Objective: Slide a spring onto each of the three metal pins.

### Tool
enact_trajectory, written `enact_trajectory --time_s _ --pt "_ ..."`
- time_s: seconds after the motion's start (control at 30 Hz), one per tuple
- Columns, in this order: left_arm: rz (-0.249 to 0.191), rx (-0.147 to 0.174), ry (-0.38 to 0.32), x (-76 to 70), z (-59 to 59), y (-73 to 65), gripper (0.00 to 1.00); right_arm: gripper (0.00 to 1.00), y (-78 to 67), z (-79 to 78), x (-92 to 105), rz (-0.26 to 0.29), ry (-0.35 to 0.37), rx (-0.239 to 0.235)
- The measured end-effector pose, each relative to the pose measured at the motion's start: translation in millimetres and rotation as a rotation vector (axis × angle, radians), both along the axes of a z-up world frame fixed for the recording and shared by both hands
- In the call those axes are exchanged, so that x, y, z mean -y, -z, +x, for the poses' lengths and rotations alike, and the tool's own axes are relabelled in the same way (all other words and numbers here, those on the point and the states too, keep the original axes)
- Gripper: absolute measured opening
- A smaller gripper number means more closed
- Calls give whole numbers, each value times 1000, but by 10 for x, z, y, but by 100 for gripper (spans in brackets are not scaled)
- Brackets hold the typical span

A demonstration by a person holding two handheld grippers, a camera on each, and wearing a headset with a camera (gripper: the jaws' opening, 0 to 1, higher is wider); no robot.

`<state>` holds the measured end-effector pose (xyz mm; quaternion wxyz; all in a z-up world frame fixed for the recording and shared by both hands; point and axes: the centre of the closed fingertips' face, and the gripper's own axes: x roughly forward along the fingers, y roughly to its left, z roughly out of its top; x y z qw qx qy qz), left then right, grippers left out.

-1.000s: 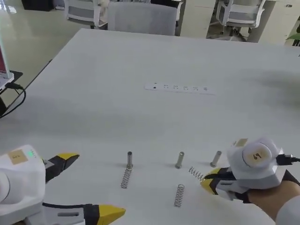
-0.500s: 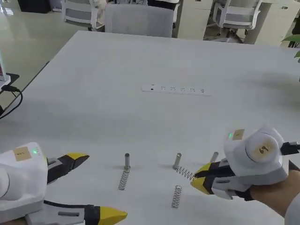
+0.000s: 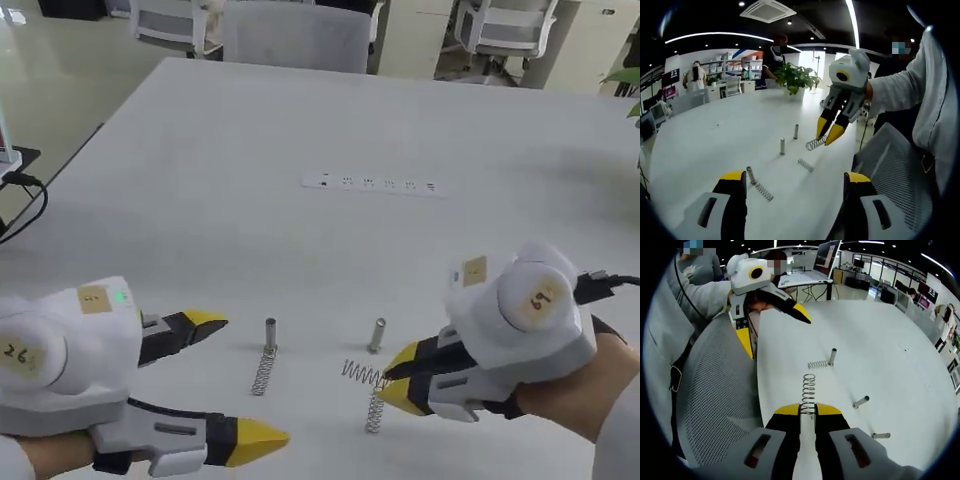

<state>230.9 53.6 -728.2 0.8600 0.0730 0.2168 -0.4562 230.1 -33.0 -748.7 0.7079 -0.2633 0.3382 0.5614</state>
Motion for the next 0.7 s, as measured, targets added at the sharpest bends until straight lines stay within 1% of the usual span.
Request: enact_trajectory --time_s 0.13,0.17,0.23,0.27,0.53,0.67,0.7 --pt "26 6 41 100 -8 36 72 7 -44 -59 -71 -16 -39 -14" --pt "30 10 50 119 -10 40 70 7 -56 -63 -88 -16 -51 -5" --pt "36 14 65 163 -17 44 68 7 -71 -94 -120 -21 -66 -16" --pt "39 16 77 187 -22 46 67 7 -77 -94 -136 -23 -71 -12" --pt "47 31 137 325 -60 44 50 7 -90 -120 -216 -35 -98 -37" --pt "57 31 170 386 -90 70 42 7 -76 -184 -249 -54 -121 -75" --pt "61 33 185 402 -107 77 40 7 -68 -195 -258 -60 -126 -75"
